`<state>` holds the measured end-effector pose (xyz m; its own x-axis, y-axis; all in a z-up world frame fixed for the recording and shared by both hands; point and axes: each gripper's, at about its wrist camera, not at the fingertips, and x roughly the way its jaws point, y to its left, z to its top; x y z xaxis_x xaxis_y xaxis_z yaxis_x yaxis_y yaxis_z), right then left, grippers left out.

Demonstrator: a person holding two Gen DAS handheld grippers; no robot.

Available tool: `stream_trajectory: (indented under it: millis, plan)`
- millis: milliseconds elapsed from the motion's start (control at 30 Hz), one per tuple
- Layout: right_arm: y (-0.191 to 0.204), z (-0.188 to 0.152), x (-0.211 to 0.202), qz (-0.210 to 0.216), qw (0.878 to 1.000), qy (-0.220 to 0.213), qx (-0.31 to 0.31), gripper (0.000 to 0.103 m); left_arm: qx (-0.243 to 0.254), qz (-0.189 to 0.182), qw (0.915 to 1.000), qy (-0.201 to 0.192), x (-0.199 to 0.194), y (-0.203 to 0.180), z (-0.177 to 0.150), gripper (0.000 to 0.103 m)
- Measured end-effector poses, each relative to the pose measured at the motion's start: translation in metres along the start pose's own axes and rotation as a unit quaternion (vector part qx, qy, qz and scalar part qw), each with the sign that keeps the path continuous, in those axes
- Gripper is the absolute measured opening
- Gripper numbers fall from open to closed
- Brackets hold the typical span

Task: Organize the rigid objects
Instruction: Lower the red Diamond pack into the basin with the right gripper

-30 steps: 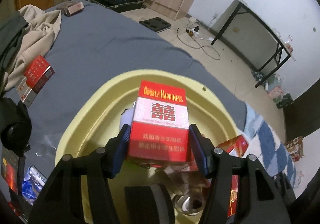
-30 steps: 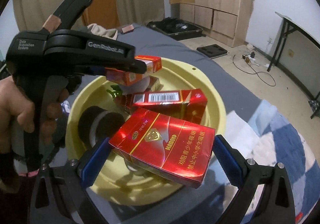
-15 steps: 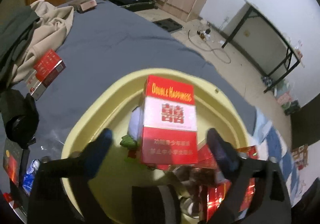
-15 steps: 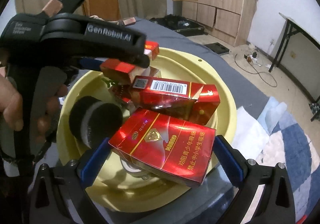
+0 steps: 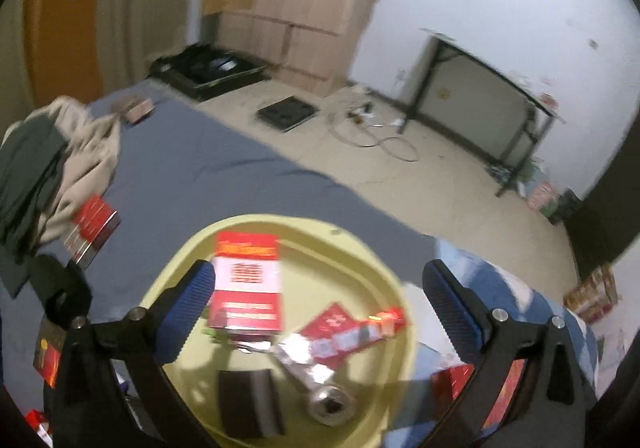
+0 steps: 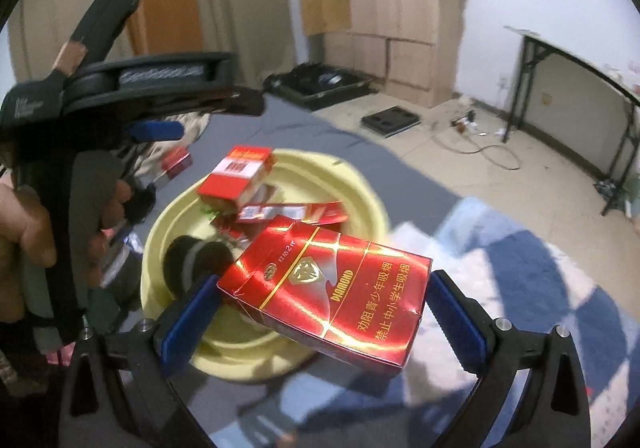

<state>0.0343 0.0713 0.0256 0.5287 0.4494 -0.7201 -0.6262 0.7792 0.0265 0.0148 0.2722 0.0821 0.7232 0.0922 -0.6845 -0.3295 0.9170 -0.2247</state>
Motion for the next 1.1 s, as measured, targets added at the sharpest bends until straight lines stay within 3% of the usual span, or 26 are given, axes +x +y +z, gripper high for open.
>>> stream_trajectory:
  millis: [133, 267, 367, 467, 600, 700, 867, 967, 1100]
  plan:
    - [-0.041, -0.012, -0.045, -0.031, 0.999, -0.019, 0.036, 0.103, 0.028, -0.019, 0.9993, -0.011, -0.017, -0.028, -0.003, 0.103]
    - [-0.078, -0.032, -0.079, -0.054, 0.995, -0.033, 0.080, 0.103, 0.025, -0.080, 0.9961, -0.028, -0.033, -0.066, -0.013, 0.103]
    - [-0.088, -0.040, -0.099, -0.063, 0.993, -0.040, 0.086, 0.103, 0.016, -0.085, 0.9950, -0.049, -0.044, -0.078, -0.014, 0.103]
    - [-0.078, -0.040, -0.098, -0.057, 0.995, -0.031, 0.070, 0.103, 0.011, -0.082, 0.9955, -0.046, -0.044, -0.073, -0.008, 0.103]
    - [-0.051, -0.025, -0.078, -0.014, 0.998, -0.033, 0.056, 0.103, 0.000, -0.024, 0.9991, -0.034, -0.033, -0.044, -0.001, 0.103]
    - [-0.015, -0.016, -0.046, 0.025, 0.999, -0.020, 0.041, 0.103, -0.052, -0.010, 0.9981, -0.030, -0.029, -0.010, 0.011, 0.103]
    - [0.050, -0.008, 0.018, 0.071, 0.997, 0.015, -0.024, 0.103, -0.068, 0.020, 0.9966, -0.042, -0.029, 0.021, 0.022, 0.103]
    - [0.063, -0.002, 0.046, 0.074, 0.996, 0.029, -0.040, 0.103, -0.074, 0.039, 0.9955, -0.043, -0.025, 0.037, 0.022, 0.103]
    - [0.063, 0.004, 0.072, 0.058, 0.997, 0.035, -0.036, 0.103, -0.079, 0.033, 0.9959, -0.031, -0.013, 0.044, 0.025, 0.103]
